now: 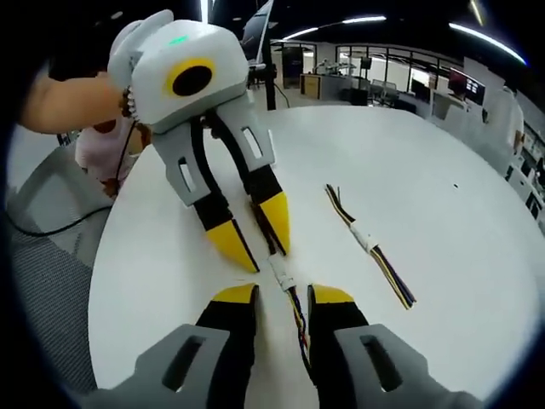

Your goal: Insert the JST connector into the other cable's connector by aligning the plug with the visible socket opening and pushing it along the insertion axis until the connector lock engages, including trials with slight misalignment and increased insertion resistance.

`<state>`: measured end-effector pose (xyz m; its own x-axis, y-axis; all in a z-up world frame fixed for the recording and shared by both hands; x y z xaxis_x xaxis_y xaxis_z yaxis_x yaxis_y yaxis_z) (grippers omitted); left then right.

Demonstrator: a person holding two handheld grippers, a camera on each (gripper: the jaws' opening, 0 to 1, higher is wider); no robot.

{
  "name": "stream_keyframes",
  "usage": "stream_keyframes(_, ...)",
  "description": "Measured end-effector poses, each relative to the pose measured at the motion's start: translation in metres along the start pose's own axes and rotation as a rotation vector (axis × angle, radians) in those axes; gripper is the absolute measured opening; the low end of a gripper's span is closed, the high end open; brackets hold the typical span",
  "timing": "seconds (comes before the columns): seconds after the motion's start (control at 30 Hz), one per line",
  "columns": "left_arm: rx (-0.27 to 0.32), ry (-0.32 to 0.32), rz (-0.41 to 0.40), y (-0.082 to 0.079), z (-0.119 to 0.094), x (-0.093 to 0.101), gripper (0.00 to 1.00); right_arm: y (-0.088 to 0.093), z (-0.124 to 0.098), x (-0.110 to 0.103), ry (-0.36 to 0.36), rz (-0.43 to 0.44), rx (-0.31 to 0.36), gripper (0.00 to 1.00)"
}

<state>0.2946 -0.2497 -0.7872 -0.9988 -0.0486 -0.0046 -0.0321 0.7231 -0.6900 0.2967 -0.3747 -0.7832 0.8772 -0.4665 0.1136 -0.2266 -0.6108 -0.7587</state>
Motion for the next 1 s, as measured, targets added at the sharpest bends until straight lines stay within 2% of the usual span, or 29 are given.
stream_keyframes(0.1,0.047,-0.028,-0.041,-0.003,-0.007,0.002,0.12,-0.006,-0.009,0.006,0.036,0.029,0.032,0.21)
stream_keyframes(0.13,0.102,-0.035,-0.081,-0.007,-0.010,0.005,0.14,-0.007,-0.012,0.008,0.046,0.041,0.041,0.24)
stream_keyframes(0.2,0.168,-0.023,-0.118,-0.012,-0.016,0.011,0.23,-0.008,-0.017,0.009,0.055,0.078,0.044,0.33)
stream_keyframes(0.27,0.199,-0.037,-0.127,-0.015,-0.020,0.014,0.31,-0.008,-0.020,0.008,0.062,0.095,0.041,0.43)
stream_keyframes(0.33,0.203,-0.050,-0.143,-0.016,-0.022,0.018,0.34,-0.009,-0.027,0.005,0.073,0.089,0.046,0.44)
stream_keyframes(0.4,0.192,-0.073,-0.182,-0.017,-0.022,0.021,0.46,-0.010,-0.031,0.002,0.082,0.081,0.051,0.46)
stream_keyframes(0.43,0.199,-0.079,-0.239,-0.017,-0.021,0.023,0.56,-0.011,-0.034,0.002,0.084,0.081,0.055,0.47)
stream_keyframes(0.47,0.212,-0.080,-0.262,-0.018,-0.021,0.025,0.71,-0.013,-0.036,0.001,0.085,0.080,0.062,0.49)
stream_keyframes(0.53,0.242,-0.115,-0.280,-0.023,-0.023,0.026,0.84,-0.015,-0.040,-0.001,0.088,0.097,0.069,0.52)
stream_keyframes(0.6,0.325,-0.137,-0.252,-0.032,-0.028,0.029,0.87,-0.016,-0.045,-0.003,0.093,0.117,0.074,0.55)
stream_keyframes(0.63,0.406,-0.138,-0.273,-0.039,-0.030,0.032,0.88,-0.017,-0.048,-0.004,0.097,0.120,0.082,0.58)
stream_keyframes(0.67,0.449,-0.147,-0.303,-0.042,-0.032,0.033,0.97,-0.018,-0.050,-0.005,0.100,0.120,0.084,0.60)
stream_keyframes(0.7,0.500,-0.161,-0.346,-0.046,-0.037,0.034,0.99,-0.019,-0.053,-0.006,0.110,0.120,0.088,0.63)
stream_keyframes(0.8,0.631,-0.136,-0.430,-0.054,-0.044,0.042,0.99,-0.023,-0.060,-0.007,0.139,0.126,0.109,0.69)
stream_keyframes(0.9,0.630,-0.225,-0.439,-0.053,-0.057,0.045,0.99,-0.027,-0.072,-0.008,0.177,0.136,0.142,0.74)
stream_keyframes(0.93,0.628,-0.253,-0.429,-0.053,-0.061,0.046,0.99,-0.029,-0.075,-0.007,0.206,0.144,0.152,0.78)
stream_keyframes(0.97,0.626,-0.277,-0.431,-0.053,-0.068,0.049,1.00,-0.031,-0.081,-0.003,0.269,0.164,0.169,0.83)
stream_keyframes(1.0,0.629,-0.289,-0.458,-0.053,-0.074,0.053,1.00,-0.034,-0.087,-0.003,0.294,0.178,0.192,0.88)
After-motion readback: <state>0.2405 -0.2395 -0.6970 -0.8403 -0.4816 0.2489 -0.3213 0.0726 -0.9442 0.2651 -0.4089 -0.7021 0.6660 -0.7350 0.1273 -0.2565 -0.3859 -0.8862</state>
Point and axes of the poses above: the point that each gripper's makers call its tool centre point, and the gripper's own axes: z roughly forward along the fingers, x roughly to its right, y roughly out of its underside, the point moved 8 cm from there along -z, roughly backward along the fingers, and after that the axes turned 13 degrees about y, right-handed, at the moved point
